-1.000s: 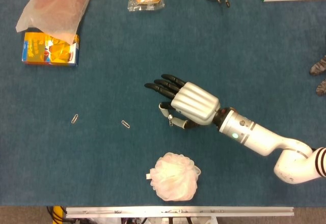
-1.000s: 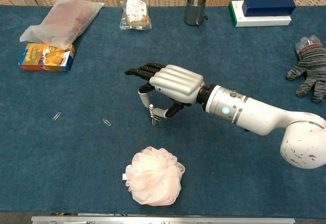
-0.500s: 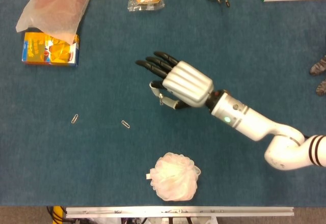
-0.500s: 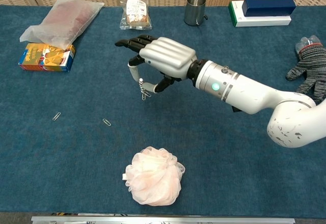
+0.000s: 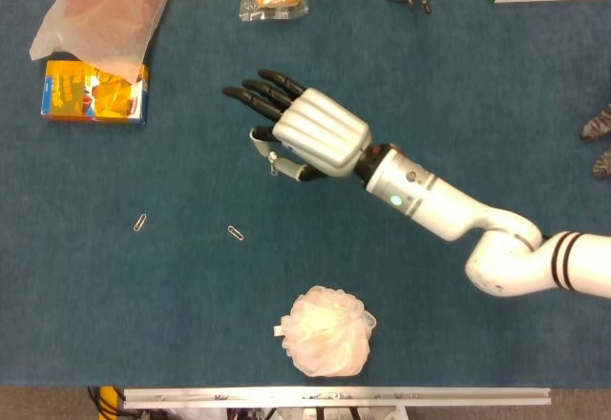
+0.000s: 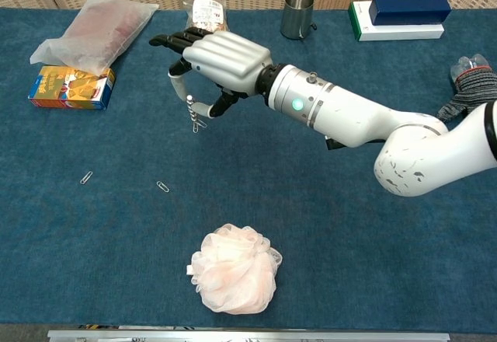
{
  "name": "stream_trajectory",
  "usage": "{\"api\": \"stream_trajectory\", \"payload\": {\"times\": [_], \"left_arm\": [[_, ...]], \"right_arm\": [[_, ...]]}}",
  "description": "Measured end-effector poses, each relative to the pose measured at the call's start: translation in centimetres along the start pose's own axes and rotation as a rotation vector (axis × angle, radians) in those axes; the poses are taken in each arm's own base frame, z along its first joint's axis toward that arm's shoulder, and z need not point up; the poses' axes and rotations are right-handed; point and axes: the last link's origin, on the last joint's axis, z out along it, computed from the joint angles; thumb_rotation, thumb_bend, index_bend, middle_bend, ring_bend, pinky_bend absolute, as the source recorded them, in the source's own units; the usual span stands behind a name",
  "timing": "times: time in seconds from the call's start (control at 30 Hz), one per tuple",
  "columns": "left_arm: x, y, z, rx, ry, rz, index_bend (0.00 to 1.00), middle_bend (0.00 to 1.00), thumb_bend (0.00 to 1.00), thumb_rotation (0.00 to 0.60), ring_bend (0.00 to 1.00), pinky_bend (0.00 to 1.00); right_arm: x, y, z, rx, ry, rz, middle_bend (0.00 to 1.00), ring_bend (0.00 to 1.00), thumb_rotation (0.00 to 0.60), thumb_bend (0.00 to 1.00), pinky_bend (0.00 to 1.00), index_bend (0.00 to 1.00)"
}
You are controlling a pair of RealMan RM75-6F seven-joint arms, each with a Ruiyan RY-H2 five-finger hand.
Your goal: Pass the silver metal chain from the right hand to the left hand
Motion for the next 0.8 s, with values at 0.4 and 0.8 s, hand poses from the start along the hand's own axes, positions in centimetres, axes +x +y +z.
{"api": "stream_trajectory", "payload": {"times": [0.4,0.8], "left_arm": [[-0.1,-1.2,0.0,0.018,-0.001,-0.017,0.39,0.43,0.15,0.6,0.39,0.57],[-0.5,-2.0,-0.9,0.041,-0.002,-0.04,0.4,0.43,0.15,0.6,0.39,0.58]], "right_arm": [[-1.4,0.9,3.8,-0.055,-0.05,0.019,0.02,0.0,0.6,0.34,0.03,0.61],[-2.8,0.1,6.9,-0.075,-0.068,0.039,0.02,0.0,0.6,0.27,0.03,0.46]]}}
